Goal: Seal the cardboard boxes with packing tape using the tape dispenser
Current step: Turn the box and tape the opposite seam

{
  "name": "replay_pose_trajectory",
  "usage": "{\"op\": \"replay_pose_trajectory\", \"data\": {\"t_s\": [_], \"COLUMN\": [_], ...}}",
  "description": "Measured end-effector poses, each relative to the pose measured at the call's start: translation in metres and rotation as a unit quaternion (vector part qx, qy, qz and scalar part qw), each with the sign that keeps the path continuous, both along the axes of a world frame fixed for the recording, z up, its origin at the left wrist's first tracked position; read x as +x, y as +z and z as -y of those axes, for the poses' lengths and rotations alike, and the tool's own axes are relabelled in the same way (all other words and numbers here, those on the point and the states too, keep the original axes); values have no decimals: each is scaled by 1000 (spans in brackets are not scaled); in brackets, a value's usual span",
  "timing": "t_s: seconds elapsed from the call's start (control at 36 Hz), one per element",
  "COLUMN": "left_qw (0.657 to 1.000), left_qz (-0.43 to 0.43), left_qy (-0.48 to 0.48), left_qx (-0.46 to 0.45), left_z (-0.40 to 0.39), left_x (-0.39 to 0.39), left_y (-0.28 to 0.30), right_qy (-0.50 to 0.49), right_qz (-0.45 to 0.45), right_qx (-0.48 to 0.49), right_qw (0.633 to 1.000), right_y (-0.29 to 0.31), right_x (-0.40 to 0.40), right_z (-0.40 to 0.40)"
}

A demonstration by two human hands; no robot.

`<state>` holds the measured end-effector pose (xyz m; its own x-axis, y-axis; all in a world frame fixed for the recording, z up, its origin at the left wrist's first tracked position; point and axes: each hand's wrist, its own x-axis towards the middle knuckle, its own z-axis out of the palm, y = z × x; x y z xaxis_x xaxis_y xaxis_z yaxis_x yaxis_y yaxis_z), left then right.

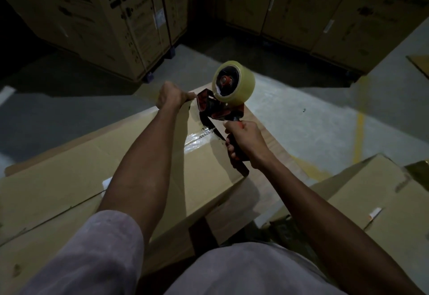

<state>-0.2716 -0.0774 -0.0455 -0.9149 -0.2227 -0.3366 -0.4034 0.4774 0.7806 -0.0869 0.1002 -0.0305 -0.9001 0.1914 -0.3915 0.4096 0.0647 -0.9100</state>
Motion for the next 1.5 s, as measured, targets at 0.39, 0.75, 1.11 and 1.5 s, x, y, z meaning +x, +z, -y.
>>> {"op": "replay_pose_trajectory", "data": {"t_s": [0.39,0.75,1.11,1.5], "left_qw": [998,972,953,978], "left_qz": [-16,-222,-180,-147], "left_qy": [-9,15,-133,-113], "left_qx": [-68,-74,-203,-96], "left_z": [-4,-2,-7,-9], "left_x": [11,39,85,86], "left_y": [-3,-8,-16,1], "right_qy": [13,13,27,32], "right_qz": [-51,-73,-79,-69], "right_qx": [177,256,254,204], "right_qw": [983,964,964,976], "right_y": [-10,-13,-9,-8], "right_x": [29,31,31,32], "right_z": [-19,-15,-14,-18]}}
